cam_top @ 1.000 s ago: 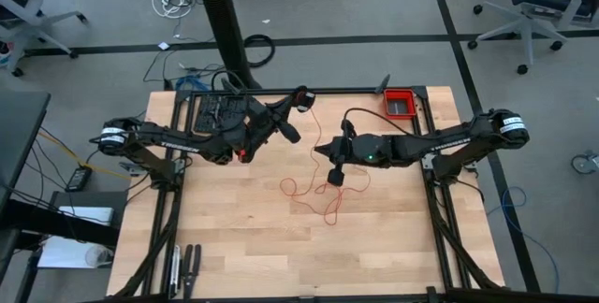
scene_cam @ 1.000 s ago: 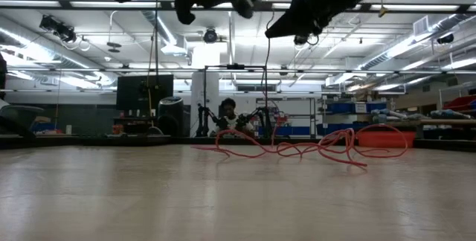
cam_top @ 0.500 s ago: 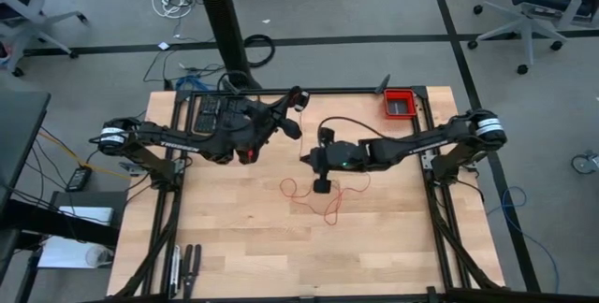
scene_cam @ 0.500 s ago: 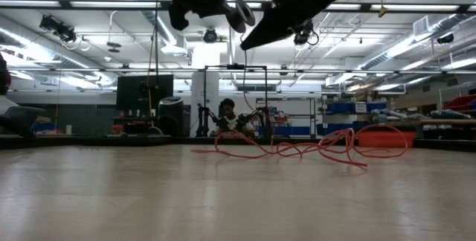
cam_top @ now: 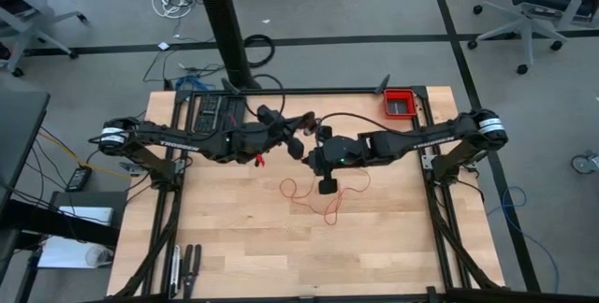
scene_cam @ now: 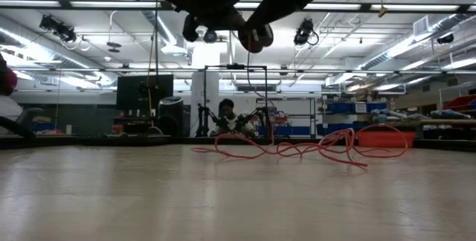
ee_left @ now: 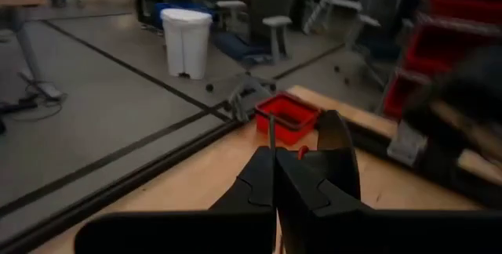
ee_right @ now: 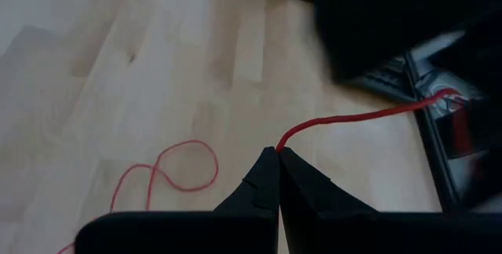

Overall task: Coil cords
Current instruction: Coil the red wire on the black spool

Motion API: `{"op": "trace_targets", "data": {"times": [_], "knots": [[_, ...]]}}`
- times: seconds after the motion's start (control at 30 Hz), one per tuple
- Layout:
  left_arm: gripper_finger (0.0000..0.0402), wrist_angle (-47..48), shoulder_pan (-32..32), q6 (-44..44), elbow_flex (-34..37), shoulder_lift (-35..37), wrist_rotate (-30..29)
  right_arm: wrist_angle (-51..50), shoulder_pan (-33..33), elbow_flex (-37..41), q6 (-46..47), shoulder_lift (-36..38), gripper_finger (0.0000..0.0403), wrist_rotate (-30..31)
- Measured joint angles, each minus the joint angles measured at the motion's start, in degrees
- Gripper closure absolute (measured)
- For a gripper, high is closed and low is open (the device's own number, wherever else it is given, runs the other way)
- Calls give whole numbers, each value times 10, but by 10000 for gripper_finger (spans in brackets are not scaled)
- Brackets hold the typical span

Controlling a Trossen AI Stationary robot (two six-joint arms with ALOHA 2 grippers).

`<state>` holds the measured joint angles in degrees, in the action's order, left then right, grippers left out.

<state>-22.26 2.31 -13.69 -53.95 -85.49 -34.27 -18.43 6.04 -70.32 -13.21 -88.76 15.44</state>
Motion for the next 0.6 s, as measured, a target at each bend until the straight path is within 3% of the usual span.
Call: {"op": "trace_targets", "data": {"times": [0.43,0.6], "knots": [[396,74,-1,59,1,0,72,-66,7,0,1,83,403,101],[396,113,-2,92,1,10,105,-143,7,0,17,117,403,121]]}}
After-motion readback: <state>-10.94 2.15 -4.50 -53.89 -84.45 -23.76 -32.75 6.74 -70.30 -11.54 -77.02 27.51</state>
